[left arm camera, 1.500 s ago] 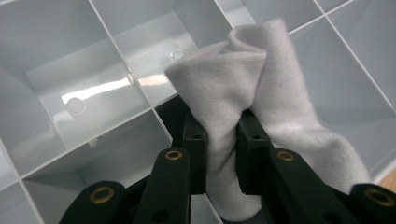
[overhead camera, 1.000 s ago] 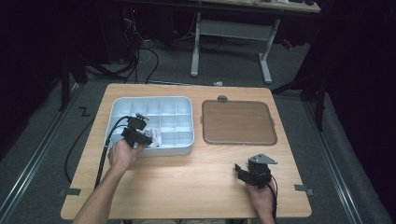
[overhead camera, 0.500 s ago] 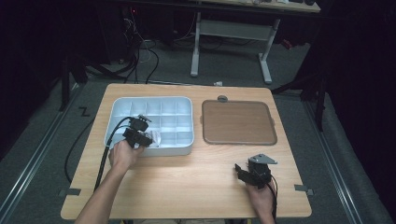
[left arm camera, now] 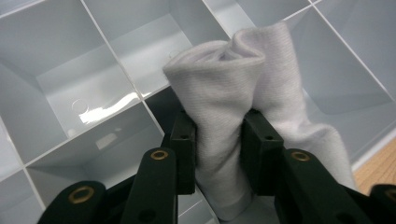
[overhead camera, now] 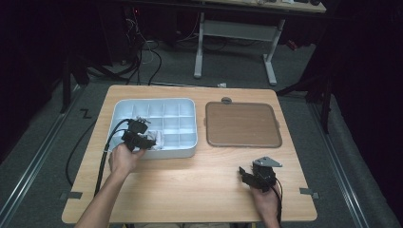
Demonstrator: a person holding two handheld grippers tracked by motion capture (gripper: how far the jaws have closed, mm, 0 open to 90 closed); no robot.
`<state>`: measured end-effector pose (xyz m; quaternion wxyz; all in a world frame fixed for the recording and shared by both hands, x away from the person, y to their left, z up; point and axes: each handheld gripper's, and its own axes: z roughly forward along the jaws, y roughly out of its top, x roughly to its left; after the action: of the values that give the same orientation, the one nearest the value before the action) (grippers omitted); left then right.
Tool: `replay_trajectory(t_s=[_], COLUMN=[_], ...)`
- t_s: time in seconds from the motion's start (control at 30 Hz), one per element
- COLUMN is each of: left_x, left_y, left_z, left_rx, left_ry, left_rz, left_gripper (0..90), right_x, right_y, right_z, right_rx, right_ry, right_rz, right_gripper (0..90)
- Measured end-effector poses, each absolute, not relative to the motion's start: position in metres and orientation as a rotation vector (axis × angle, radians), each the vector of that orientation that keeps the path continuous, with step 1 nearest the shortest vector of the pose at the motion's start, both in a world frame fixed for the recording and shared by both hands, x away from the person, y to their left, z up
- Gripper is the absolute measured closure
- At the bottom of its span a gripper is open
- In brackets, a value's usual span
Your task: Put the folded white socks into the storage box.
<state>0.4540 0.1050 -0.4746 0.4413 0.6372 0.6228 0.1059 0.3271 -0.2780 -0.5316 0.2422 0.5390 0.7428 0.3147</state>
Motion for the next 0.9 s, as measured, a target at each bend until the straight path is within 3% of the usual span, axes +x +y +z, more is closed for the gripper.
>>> replay_trajectory(t_s=[0.9], left_x=[0.447], left_y=[0.113], left_z=[-0.458], left_rx=[1.478], left_ry=[1.54], left_rz=[0.249], left_gripper=[47.8], right_x=[0.327], right_y=[-0.278], right_z=[-0.532], right_rx=[1.474], right_ry=[2.031], right_rz=[0.861], right_gripper=[38.6])
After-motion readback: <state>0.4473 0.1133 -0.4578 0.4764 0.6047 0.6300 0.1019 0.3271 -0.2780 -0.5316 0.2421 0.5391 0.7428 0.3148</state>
